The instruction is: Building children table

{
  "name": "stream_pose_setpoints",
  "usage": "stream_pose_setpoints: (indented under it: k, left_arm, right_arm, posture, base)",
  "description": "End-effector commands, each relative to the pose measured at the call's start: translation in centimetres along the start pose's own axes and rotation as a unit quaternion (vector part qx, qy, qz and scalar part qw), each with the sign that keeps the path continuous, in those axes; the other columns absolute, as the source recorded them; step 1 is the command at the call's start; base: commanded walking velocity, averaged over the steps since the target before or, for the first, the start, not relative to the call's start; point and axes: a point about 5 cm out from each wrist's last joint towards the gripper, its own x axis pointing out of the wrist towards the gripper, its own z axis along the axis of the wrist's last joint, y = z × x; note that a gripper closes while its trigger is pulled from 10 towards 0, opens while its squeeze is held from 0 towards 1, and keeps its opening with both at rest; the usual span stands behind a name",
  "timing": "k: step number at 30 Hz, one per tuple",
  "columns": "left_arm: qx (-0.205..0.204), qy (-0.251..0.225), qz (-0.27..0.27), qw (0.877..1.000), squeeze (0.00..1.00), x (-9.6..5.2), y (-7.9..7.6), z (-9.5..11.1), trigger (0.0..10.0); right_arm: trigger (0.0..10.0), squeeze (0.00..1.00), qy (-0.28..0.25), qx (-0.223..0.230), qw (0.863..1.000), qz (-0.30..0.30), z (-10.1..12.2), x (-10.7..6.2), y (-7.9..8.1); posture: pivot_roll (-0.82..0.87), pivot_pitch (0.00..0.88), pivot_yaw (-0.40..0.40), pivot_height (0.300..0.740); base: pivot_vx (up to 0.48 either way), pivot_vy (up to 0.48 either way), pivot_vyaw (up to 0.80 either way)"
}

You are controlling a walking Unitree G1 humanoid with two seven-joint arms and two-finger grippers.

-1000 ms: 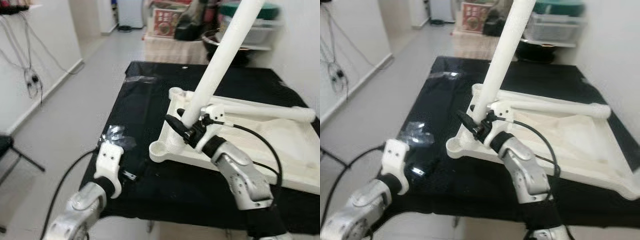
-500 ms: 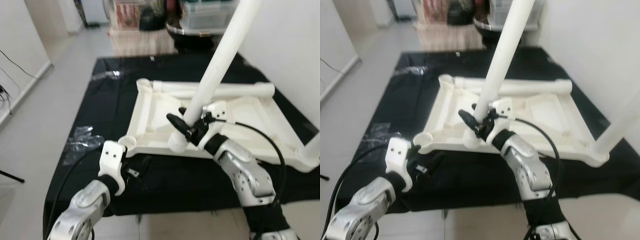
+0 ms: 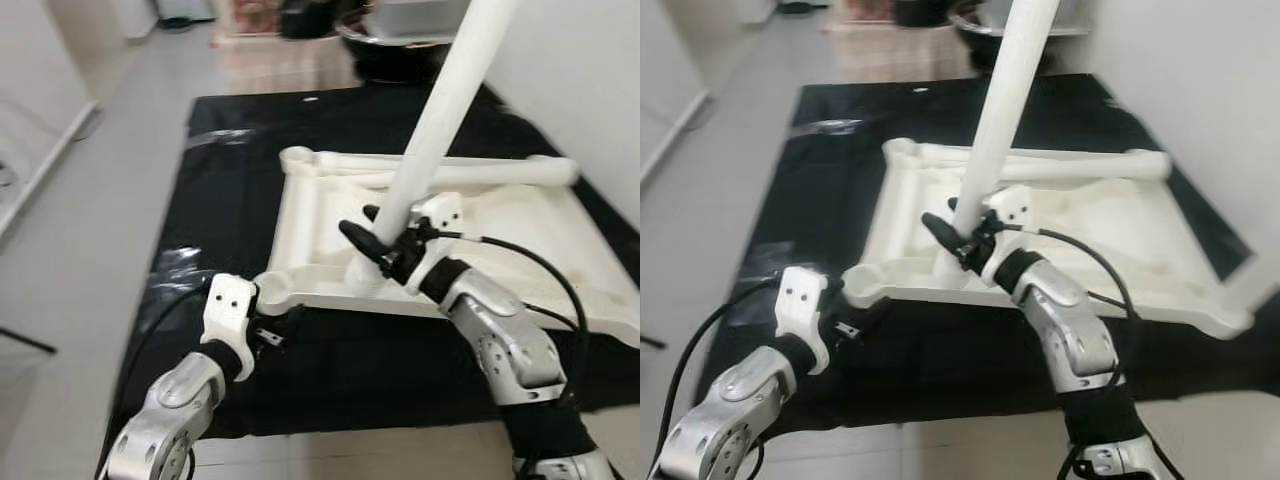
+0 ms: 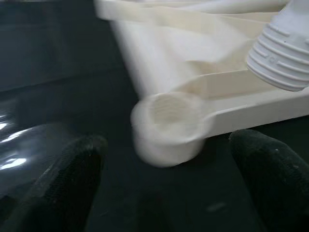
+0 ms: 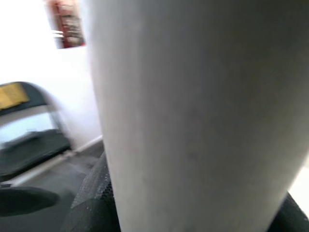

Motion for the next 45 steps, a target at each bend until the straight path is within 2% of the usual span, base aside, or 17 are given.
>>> stream_pose_setpoints:
  k: [1,6,15,20,25,31,33,38,41,42,43,45]
  left_arm:
    - [0.014,0.008,0.007,1.0,0.0,-0.3,0.2,-0.3,10.0]
    - [0.023,0.009,0.002,1.0,0.0,-0.4,0.0,-0.3,10.0]
    - [0.03,0.014,-0.018,0.999,0.0,-0.5,-0.5,-0.4,10.0]
    - [0.054,0.015,-0.054,0.997,0.0,-0.5,-1.0,-0.4,10.0]
    - [0.071,0.003,-0.057,0.996,0.0,-0.6,-1.1,-0.1,10.0]
    - [0.052,0.003,-0.06,0.997,0.0,-0.7,-1.4,0.1,10.0]
    - [0.038,0.0,-0.073,0.997,0.0,-0.9,-1.7,0.1,10.0]
    - [0.04,-0.003,-0.093,0.995,0.0,-1.2,-2.1,0.2,10.0]
    - [0.041,-0.001,-0.109,0.993,0.0,-1.6,-2.6,0.1,10.0]
    - [0.041,-0.001,-0.109,0.993,0.0,-1.6,-2.6,0.1,10.0]
    - [0.037,0.003,-0.112,0.993,0.0,-1.8,-2.8,0.0,10.0]
    - [0.036,0.004,-0.114,0.993,0.0,-1.9,-2.8,0.0,10.0]
  right_arm:
    - [10.0,0.0,-0.01,0.0,0.999,0.036,0.2,0.4,1.3]
    - [10.0,0.0,-0.019,0.014,0.999,0.043,0.3,0.4,1.3]
    - [10.0,0.0,-0.014,0.01,1.0,0.021,0.1,0.7,0.7]
    - [10.0,0.0,-0.008,-0.019,1.0,-0.003,0.7,0.8,-1.3]
    - [10.0,0.0,-0.011,-0.03,0.999,-0.011,1.3,1.0,-2.1]
    - [10.0,0.0,-0.02,-0.046,0.999,-0.011,2.3,1.6,-2.8]
    - [10.0,0.0,-0.023,-0.052,0.998,0.001,2.7,2.0,-2.8]
    - [10.0,0.0,-0.03,-0.06,0.997,0.028,3.2,2.4,-2.4]
    - [10.0,0.0,-0.044,-0.066,0.989,0.123,4.1,3.2,-1.0]
    - [10.0,0.0,-0.044,-0.066,0.989,0.123,4.1,3.2,-1.0]
    - [10.0,0.0,-0.039,-0.069,0.98,0.18,4.3,3.1,-0.3]
    - [10.0,0.0,-0.036,-0.071,0.976,0.2,4.3,3.0,-0.1]
  posture:
    - [0.01,0.096,-0.016,0.74]
    - [0.01,0.093,-0.017,0.74]
    - [0.01,0.095,-0.019,0.74]
    - [0.02,0.111,-0.022,0.74]
    - [0.02,0.118,-0.024,0.74]
    - [0.02,0.139,-0.024,0.74]
    - [0.02,0.15,-0.027,0.74]
    - [0.03,0.159,-0.028,0.74]
    - [0.03,0.171,-0.033,0.74]
    - [0.03,0.171,-0.033,0.74]
    - [0.03,0.178,-0.035,0.74]
    - [0.03,0.178,-0.035,0.74]
  base:
    - [0.0,0.0,0.8]
    - [0.0,0.0,0.74]
    - [0.0,0.0,0.0]
    - [0.0,0.0,0.0]
    - [0.0,0.0,0.0]
    - [0.0,-0.389,0.0]
    - [0.0,0.0,0.0]
    - [0.0,0.0,0.0]
    - [0.0,0.0,0.0]
    - [0.0,0.0,0.0]
    - [0.0,0.0,0.0]
    - [0.0,0.0,0.0]
